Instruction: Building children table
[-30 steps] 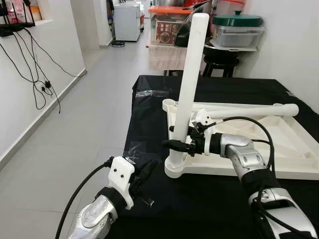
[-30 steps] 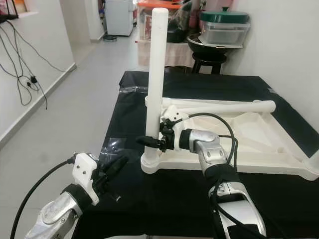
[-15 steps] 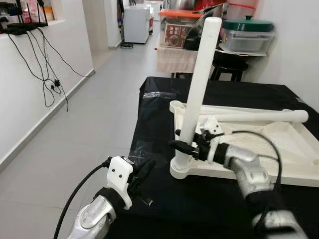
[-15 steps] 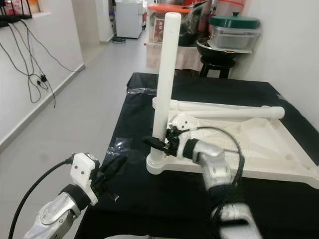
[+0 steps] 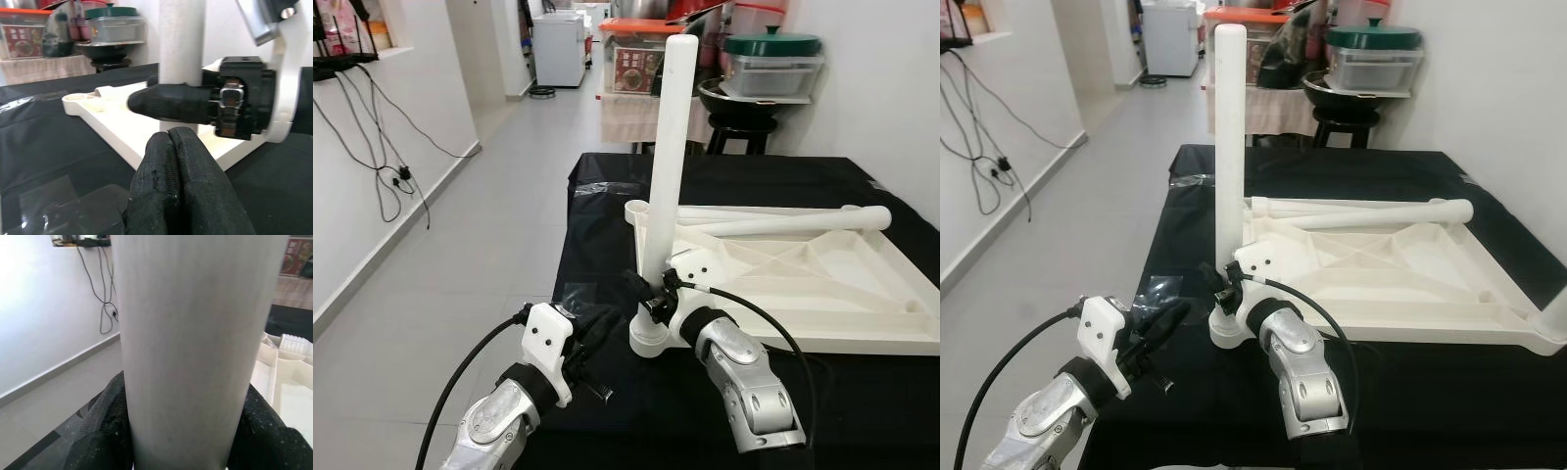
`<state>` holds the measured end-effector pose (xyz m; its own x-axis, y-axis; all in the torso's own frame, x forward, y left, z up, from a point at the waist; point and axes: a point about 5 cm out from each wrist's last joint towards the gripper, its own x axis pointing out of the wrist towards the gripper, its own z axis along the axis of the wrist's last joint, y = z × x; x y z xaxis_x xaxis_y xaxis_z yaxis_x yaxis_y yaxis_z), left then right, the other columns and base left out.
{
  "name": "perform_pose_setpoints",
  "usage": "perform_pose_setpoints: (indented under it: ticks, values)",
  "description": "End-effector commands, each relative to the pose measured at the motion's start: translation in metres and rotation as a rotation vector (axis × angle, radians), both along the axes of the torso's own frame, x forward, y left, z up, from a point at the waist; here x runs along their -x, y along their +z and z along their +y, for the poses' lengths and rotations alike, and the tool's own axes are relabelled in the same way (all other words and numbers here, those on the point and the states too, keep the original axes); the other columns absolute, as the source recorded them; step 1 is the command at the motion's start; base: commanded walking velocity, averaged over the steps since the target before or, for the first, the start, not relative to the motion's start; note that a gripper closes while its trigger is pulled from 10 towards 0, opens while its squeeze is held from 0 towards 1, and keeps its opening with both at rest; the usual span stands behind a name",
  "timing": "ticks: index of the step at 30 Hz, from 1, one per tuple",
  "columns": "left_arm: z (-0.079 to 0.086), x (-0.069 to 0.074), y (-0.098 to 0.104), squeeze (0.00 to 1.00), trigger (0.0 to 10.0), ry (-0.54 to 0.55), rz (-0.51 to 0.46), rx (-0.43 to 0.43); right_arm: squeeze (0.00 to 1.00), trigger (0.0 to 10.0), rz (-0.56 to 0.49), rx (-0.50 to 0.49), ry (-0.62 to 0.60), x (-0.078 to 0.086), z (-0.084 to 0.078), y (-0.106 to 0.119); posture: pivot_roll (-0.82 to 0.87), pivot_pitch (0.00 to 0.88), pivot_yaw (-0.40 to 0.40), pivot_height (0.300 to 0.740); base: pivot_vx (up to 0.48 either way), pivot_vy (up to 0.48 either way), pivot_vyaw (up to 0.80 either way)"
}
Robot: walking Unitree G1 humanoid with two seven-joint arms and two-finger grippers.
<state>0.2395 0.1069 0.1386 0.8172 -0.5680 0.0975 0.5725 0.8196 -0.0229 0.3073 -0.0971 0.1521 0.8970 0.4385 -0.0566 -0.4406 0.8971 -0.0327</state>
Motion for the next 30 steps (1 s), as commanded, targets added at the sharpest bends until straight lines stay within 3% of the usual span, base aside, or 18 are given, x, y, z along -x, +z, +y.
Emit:
perform_pose_setpoints:
  ticks: [1,2,4,5,7,8,14,15,17,18,19,21,23,24,26,27,30]
  values:
    - [0.002,-0.001,-0.004,0.00,10.0,0.009,0.018,-0.007,0.00,0.0,0.094,0.042,-0.058,0.002,-0.008,-0.018,0.03,0.000,-0.044,0.740,0.000,0.000,0.00]
    - [0.002,-0.001,-0.004,0.00,10.0,0.005,0.020,-0.007,0.00,10.0,0.097,0.061,-0.078,0.002,-0.009,-0.015,0.02,0.000,-0.041,0.740,0.000,0.000,0.00]
    - [0.001,-0.001,-0.004,0.00,10.0,0.003,0.021,-0.007,0.00,10.0,0.092,0.077,-0.082,0.001,-0.010,-0.013,0.02,0.000,-0.041,0.740,0.000,0.000,0.00]
    - [0.000,-0.001,-0.004,0.00,10.0,-0.003,0.023,-0.006,1.00,10.0,0.056,0.051,0.023,-0.005,-0.009,-0.003,0.02,0.000,-0.043,0.740,0.000,0.000,0.00]
    - [0.000,-0.001,-0.004,0.00,10.0,-0.003,0.023,-0.006,1.00,10.0,0.056,0.051,0.023,-0.005,-0.009,-0.003,0.02,0.000,-0.043,0.740,0.000,0.000,0.00]
    - [-0.001,-0.002,-0.004,0.00,10.0,-0.005,0.023,-0.006,1.00,10.0,0.017,0.009,0.140,-0.011,-0.008,0.008,0.02,0.000,-0.044,0.740,0.000,0.000,0.00]
    - [-0.003,-0.002,-0.005,0.00,10.0,-0.004,0.024,-0.005,1.00,10.0,-0.050,0.018,0.354,-0.018,-0.013,0.023,0.03,0.000,-0.048,0.740,0.000,0.000,0.00]
    - [-0.003,-0.003,-0.005,0.00,10.0,-0.003,0.024,-0.005,0.01,10.0,-0.042,0.060,0.466,-0.019,-0.016,0.023,0.04,0.000,-0.052,0.740,0.000,0.000,0.00]
    - [-0.003,-0.003,-0.005,0.00,10.0,-0.003,0.024,-0.005,0.01,10.0,-0.042,0.060,0.466,-0.019,-0.016,0.023,0.04,0.000,-0.052,0.740,0.000,0.000,0.00]
    - [-0.004,-0.003,-0.006,0.00,10.0,-0.003,0.025,-0.006,0.00,10.0,-0.040,0.105,0.544,-0.021,-0.020,0.022,0.04,0.000,-0.054,0.740,0.000,0.000,0.00]
    - [-0.004,-0.003,-0.006,0.00,10.0,-0.003,0.025,-0.006,0.00,10.0,-0.040,0.105,0.544,-0.021,-0.020,0.022,0.04,0.000,-0.054,0.740,0.000,0.000,0.00]
    - [-0.004,-0.004,-0.008,0.00,10.0,-0.001,0.027,-0.009,0.00,10.0,-0.011,0.132,0.669,-0.034,-0.026,0.027,0.05,0.000,-0.055,0.740,0.000,0.000,0.00]
    - [-0.004,-0.004,-0.008,0.00,10.0,-0.001,0.028,-0.010,0.00,10.0,-0.005,0.133,0.695,-0.039,-0.027,0.030,0.05,0.000,-0.056,0.740,0.000,0.000,0.00]
    - [-0.004,-0.004,-0.009,0.00,10.0,-0.001,0.029,-0.011,0.00,3.3,0.002,0.122,0.715,-0.042,-0.027,0.032,0.06,0.000,-0.057,0.740,0.000,0.000,0.00]
    - [-0.004,-0.004,-0.009,0.00,10.0,0.000,0.030,-0.011,0.00,3.3,0.005,0.117,0.723,-0.043,-0.028,0.033,0.06,0.000,-0.057,0.740,0.000,0.000,0.00]
    - [-0.004,-0.003,-0.009,0.00,10.0,-0.001,0.031,-0.011,0.00,0.0,0.008,0.108,0.729,-0.044,-0.029,0.034,0.06,0.000,-0.056,0.740,0.000,0.000,0.00]
    - [-0.004,-0.003,-0.010,0.00,10.0,-0.002,0.033,-0.010,0.00,0.0,0.012,0.102,0.731,-0.044,-0.034,0.033,0.05,0.000,-0.055,0.740,0.000,0.000,0.00]
